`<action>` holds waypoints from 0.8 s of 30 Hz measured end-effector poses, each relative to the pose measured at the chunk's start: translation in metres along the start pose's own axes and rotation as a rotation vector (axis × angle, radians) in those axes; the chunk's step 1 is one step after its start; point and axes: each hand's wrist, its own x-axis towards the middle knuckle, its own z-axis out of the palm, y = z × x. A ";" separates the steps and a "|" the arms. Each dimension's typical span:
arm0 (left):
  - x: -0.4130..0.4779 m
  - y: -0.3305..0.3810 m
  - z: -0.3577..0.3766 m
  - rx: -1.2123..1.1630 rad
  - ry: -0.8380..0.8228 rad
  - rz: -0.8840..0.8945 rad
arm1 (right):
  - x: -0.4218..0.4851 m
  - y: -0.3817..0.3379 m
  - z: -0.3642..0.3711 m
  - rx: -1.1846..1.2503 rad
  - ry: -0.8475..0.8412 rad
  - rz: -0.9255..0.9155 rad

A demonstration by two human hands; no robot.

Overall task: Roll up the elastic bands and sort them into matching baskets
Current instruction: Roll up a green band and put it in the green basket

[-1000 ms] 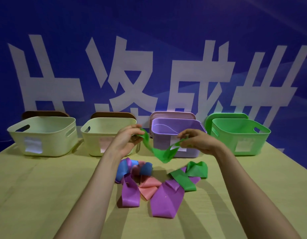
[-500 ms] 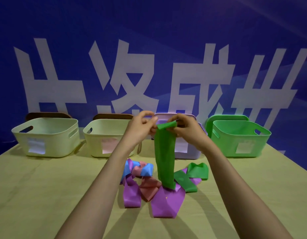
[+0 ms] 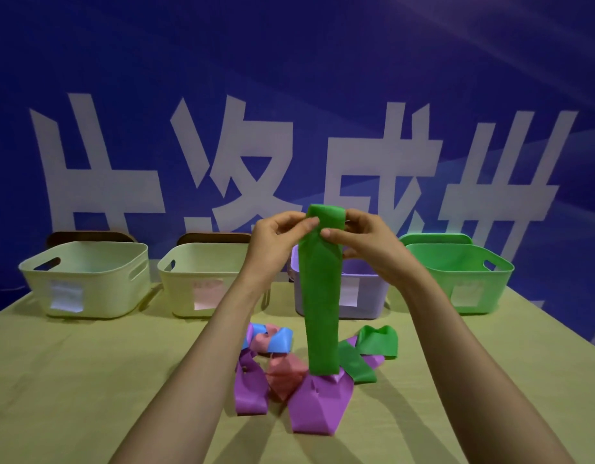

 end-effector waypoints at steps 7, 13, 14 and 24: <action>0.005 0.004 -0.001 -0.013 -0.108 -0.060 | 0.001 -0.018 -0.008 -0.072 0.095 -0.093; 0.003 0.008 -0.001 -0.111 -0.225 -0.190 | 0.002 -0.033 -0.011 -0.059 -0.074 -0.128; 0.003 0.008 -0.001 -0.127 -0.246 -0.219 | 0.002 -0.035 -0.010 -0.066 -0.116 -0.129; -0.009 -0.008 0.008 0.124 0.073 0.102 | 0.009 -0.044 -0.003 -0.491 0.011 -0.152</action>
